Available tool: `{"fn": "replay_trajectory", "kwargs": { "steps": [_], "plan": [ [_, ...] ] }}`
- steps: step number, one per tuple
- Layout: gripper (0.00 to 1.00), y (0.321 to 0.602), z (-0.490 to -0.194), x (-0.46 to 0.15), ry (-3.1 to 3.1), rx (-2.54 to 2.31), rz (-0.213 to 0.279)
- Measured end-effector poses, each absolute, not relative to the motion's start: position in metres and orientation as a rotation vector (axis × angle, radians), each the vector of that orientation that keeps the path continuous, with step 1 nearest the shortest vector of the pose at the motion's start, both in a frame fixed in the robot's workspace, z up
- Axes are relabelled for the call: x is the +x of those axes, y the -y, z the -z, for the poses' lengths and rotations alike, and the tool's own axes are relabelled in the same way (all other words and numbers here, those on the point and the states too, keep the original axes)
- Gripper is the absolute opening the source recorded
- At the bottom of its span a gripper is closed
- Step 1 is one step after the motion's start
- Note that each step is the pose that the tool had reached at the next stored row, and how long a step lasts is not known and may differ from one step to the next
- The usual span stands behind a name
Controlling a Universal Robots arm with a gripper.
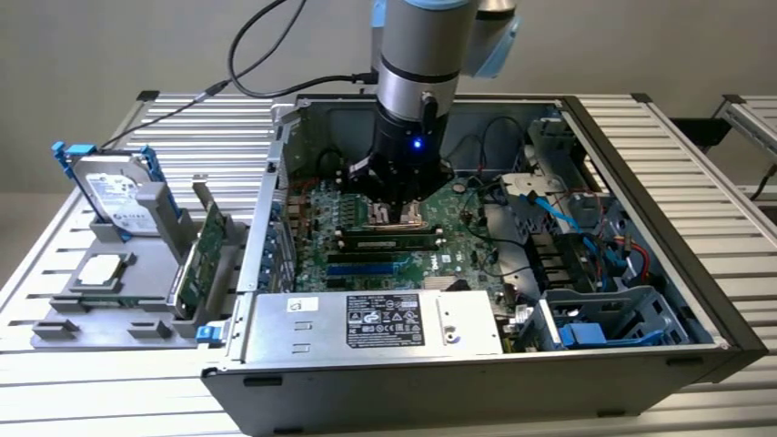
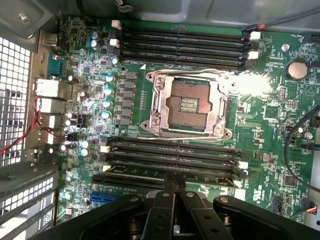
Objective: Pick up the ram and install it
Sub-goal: 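Press down the ram until it locks into place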
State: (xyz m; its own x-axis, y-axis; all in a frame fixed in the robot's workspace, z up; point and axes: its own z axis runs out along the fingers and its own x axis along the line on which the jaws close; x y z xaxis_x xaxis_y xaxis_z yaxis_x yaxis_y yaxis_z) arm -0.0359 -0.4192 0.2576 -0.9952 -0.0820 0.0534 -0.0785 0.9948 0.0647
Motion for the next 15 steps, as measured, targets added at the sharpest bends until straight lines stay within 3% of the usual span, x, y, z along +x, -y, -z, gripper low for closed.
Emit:
{"fn": "replay_trajectory", "kwargs": {
  "steps": [15],
  "plan": [
    [0.11,0.4220,-0.2582,-0.0350,3.083,0.088,0.106]
  ]
}}
